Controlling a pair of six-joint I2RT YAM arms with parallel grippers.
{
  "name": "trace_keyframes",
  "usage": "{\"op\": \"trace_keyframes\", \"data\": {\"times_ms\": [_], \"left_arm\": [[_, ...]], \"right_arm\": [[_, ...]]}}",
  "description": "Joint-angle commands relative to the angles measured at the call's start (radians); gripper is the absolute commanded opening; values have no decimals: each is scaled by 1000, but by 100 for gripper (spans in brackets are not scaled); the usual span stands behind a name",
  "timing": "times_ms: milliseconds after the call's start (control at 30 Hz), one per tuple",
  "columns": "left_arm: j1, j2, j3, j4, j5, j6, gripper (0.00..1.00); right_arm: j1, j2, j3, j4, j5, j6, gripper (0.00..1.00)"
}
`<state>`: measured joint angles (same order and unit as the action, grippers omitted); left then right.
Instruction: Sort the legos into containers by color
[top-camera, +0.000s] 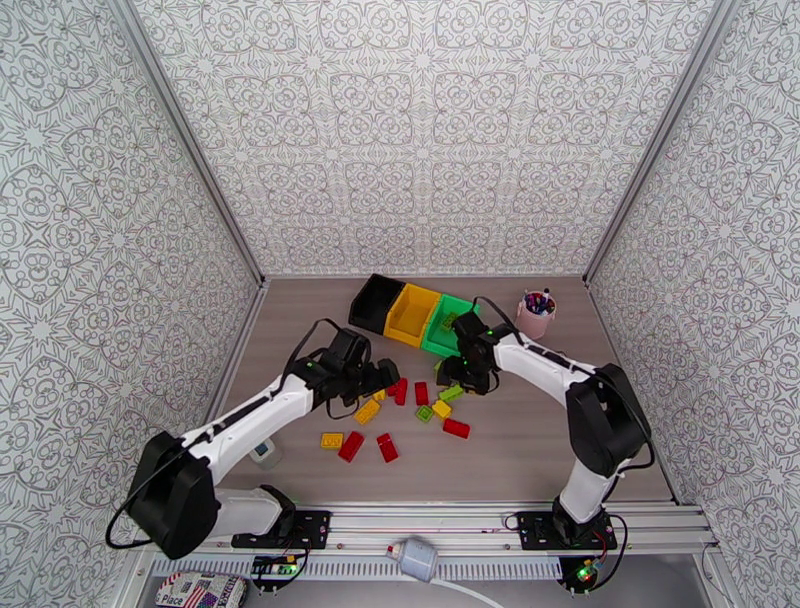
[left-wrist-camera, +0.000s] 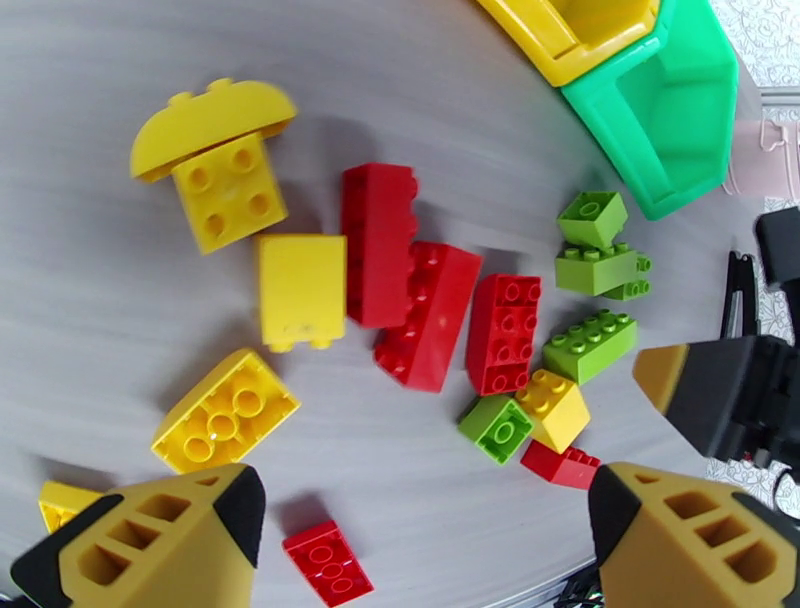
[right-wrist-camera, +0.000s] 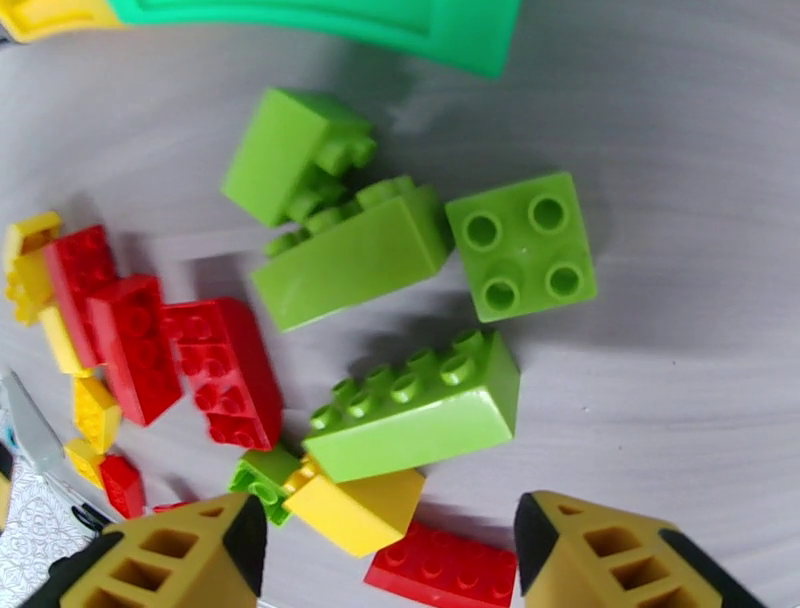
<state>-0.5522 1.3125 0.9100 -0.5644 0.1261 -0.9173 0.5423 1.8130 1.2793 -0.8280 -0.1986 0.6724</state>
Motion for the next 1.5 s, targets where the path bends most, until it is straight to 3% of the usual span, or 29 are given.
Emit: {"op": "trace_keyframes", "data": {"times_ms": [0,267,400,967,1233,1467], "left_arm": [[-5,-45,-42,27,-34,-41,91],[0,-70,-63,27,-42,-57,91],[1,-59,-45,25,-46,-55,91],[14,-12,-13,24,-26,-34,91],[27,-23,-28,22,-15,-28,91],[34,-32,-45,37,-10,-34,91]], "right_arm": [[12,45,53,-50,55,-44,73],[32,116,139,-110,102,-134,77],[39,139,159,-116,97,-166,84],[64,262,255,-175,142,-242,85],[64,285,273,-194,192,-246,78],[64,277,271,-194,198,-241,65]]}}
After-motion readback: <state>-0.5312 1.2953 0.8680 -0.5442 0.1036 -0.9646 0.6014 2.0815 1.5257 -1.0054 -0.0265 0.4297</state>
